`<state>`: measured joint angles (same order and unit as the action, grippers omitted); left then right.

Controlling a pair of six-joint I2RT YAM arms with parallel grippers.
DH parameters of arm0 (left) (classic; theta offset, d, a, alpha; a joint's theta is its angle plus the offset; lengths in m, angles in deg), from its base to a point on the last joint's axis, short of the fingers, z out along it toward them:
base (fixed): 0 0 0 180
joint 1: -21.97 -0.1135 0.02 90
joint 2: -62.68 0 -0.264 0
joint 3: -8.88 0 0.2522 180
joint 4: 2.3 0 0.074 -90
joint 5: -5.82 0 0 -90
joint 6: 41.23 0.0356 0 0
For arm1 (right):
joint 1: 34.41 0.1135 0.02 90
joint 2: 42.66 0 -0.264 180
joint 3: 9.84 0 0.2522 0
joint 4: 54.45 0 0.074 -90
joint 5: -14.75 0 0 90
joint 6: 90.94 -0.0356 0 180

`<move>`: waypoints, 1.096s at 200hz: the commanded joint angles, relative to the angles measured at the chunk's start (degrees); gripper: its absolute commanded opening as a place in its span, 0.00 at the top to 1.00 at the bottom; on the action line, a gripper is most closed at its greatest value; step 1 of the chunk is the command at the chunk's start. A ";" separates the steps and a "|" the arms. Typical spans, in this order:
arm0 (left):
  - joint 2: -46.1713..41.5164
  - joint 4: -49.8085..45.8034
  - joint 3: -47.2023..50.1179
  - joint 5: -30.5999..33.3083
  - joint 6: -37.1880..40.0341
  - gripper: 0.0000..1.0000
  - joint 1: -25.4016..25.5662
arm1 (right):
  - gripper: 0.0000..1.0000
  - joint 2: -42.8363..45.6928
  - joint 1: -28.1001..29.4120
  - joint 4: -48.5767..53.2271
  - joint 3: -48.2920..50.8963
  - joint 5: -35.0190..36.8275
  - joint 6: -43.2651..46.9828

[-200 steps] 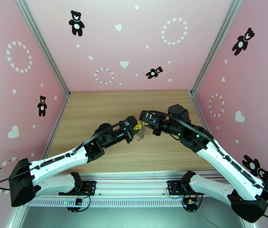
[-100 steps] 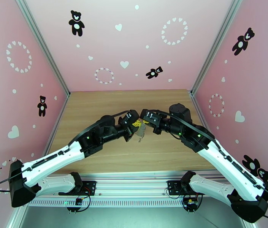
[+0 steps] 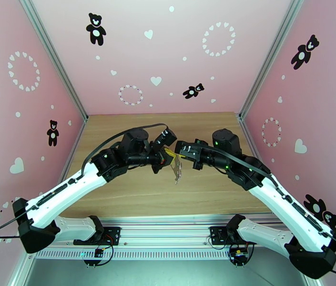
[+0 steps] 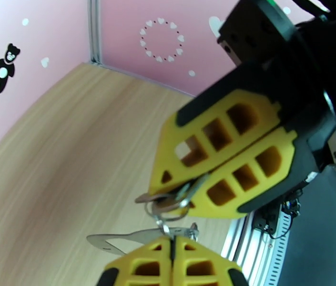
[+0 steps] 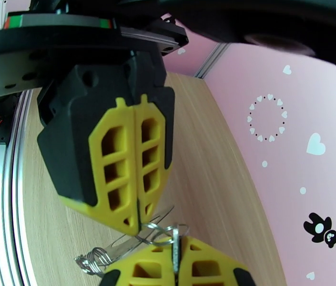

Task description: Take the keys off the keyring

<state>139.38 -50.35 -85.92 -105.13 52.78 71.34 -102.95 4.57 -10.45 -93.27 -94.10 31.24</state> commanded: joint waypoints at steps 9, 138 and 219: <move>2.63 -5.87 -3.57 -7.05 -0.63 1.00 -1.06 | 1.00 -0.09 0.22 0.96 -1.89 -2.69 2.52; -15.47 23.80 20.05 -3.22 -1.04 0.62 -2.39 | 1.00 -1.30 0.22 4.84 -3.78 -5.08 3.00; -16.14 41.85 31.24 -0.83 9.29 0.47 -1.21 | 1.00 -1.68 0.24 5.38 -4.11 -8.25 1.57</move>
<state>121.81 -15.42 -54.97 -106.47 57.83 69.39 -104.14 4.53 -5.47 -95.10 -100.18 33.93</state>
